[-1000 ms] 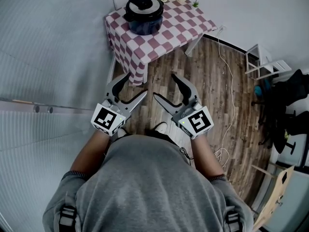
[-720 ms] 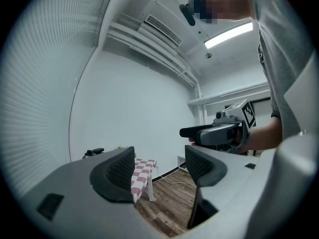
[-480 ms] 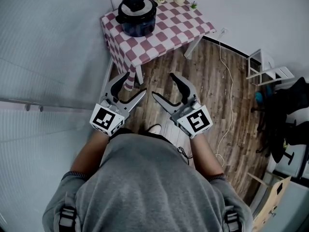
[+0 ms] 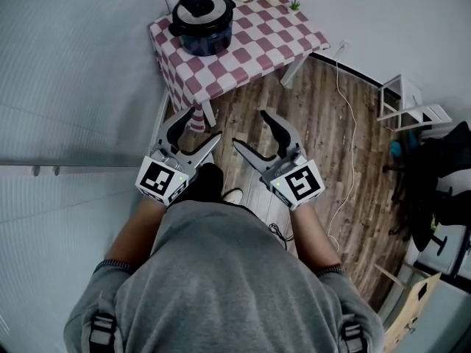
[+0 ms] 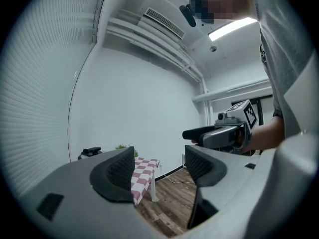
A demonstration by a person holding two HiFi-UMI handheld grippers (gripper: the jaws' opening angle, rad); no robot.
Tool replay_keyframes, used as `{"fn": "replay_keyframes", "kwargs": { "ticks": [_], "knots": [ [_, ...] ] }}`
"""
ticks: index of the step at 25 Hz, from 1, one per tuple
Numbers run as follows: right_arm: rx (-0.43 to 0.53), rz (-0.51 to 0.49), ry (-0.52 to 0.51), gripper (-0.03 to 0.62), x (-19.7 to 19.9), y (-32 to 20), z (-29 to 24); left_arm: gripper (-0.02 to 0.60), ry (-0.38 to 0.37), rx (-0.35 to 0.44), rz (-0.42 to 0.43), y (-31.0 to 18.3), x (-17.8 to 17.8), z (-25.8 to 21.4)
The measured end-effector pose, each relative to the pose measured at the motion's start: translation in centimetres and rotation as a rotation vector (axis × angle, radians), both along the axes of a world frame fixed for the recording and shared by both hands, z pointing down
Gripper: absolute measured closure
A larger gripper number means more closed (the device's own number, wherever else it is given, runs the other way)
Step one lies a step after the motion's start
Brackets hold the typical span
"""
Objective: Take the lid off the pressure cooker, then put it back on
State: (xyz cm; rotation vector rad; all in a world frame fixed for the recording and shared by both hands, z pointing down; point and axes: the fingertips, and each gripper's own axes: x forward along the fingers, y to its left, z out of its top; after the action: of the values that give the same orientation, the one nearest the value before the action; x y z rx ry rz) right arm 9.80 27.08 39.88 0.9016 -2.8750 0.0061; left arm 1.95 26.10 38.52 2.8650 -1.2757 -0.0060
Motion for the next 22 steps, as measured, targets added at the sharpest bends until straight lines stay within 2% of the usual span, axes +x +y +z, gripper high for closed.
{"fn": "replay_keyframes", "kwargs": {
  "ticks": [12, 22],
  "knots": [
    [0.009, 0.004, 0.052, 0.244, -1.5, -9.9, -0.2, 0.256, 0.007, 0.025, 0.014, -10.1, -1.2, 0.2],
    [-0.013, 0.013, 0.062, 0.244, -5.5, -19.6, -0.5, 0.256, 0.036, 0.035, 0.050, -19.8, -4.7, -1.0]
  ]
}}
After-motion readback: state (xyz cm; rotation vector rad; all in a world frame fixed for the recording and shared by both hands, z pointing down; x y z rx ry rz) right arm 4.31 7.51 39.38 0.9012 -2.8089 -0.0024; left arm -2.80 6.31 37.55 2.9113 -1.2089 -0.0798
